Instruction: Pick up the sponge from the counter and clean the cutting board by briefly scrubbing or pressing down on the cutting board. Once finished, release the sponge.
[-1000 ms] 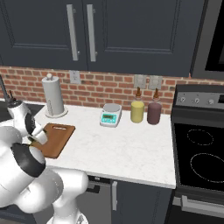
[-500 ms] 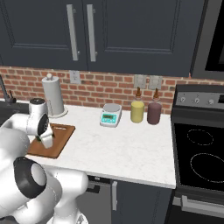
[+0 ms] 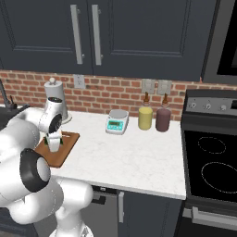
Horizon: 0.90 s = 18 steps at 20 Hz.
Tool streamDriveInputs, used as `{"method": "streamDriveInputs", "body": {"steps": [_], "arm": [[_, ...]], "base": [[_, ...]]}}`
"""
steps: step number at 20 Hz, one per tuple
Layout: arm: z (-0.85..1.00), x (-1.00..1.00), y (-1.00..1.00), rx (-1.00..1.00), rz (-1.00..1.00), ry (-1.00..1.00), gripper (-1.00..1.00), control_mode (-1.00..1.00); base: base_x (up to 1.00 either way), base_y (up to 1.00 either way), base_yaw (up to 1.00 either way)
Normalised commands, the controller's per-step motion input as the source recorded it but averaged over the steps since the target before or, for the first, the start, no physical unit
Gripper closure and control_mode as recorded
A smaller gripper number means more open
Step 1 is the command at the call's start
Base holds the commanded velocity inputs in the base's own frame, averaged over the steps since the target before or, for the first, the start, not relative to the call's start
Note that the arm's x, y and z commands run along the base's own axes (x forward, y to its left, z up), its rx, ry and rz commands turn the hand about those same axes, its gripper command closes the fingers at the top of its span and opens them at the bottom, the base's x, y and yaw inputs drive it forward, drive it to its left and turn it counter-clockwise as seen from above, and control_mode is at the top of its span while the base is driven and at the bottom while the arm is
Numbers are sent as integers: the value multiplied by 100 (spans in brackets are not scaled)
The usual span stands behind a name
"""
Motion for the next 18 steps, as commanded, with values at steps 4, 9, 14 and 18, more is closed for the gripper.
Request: {"method": "streamDriveInputs", "body": {"steps": [4, 9, 14, 18], "arm": [[-12, 0, -12, 3, -7, 0, 100, -100], [-33, 0, 0, 5, -16, 4, 100, -100], [-59, -8, 0, 0, -10, 8, 100, -100], [-49, -1, 0, 0, -2, 10, 100, -100]], "base": [[0, 0, 0], [0, 0, 0], [0, 0, 0], [0, 0, 0]]}}
